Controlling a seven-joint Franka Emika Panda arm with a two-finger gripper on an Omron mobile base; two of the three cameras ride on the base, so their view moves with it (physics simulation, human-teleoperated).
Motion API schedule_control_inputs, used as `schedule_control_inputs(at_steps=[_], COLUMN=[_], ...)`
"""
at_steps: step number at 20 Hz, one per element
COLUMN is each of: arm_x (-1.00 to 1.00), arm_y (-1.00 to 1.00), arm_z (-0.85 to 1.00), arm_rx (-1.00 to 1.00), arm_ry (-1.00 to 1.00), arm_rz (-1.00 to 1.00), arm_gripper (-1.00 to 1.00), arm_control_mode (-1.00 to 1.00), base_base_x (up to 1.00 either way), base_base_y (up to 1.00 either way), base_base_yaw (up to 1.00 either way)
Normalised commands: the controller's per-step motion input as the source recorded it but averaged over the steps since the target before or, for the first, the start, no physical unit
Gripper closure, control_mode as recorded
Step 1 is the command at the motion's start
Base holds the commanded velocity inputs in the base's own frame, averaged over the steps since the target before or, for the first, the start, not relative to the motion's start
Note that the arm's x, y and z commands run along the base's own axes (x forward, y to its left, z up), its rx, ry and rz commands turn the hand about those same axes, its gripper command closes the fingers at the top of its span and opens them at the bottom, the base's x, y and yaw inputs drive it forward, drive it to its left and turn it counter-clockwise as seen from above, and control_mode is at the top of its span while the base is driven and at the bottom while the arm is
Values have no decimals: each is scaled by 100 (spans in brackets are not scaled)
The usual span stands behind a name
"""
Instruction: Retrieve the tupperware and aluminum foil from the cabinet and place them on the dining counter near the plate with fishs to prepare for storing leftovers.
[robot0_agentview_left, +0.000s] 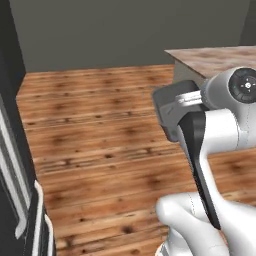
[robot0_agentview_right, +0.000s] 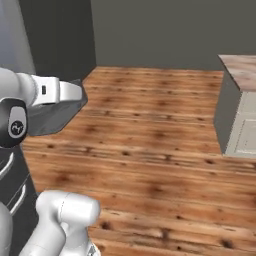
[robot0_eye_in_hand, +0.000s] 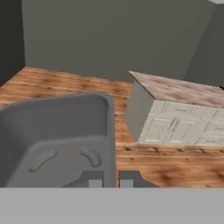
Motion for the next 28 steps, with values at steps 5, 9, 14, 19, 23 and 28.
schedule_control_inputs(at_steps=[5, 9, 14, 19, 23, 28], arm_x=[0, 0, 0, 0, 0, 0], arm_y=[0, 0, 0, 0, 0, 0], arm_z=[0, 0, 0, 0, 0, 0], arm_rx=[0, 0, 0, 0, 0, 0], arm_ry=[0, 0, 0, 0, 0, 0], arm_rz=[0, 0, 0, 0, 0, 0], arm_gripper=[100, 100, 100, 100, 100, 100], arm_control_mode=[100, 100, 100, 100, 100, 100], base_base_x=[100, 100, 100, 100, 100, 100], base_base_y=[42, 55, 61, 54, 45, 46], base_base_yaw=[-34, -22, -19, -20, -26, -28])
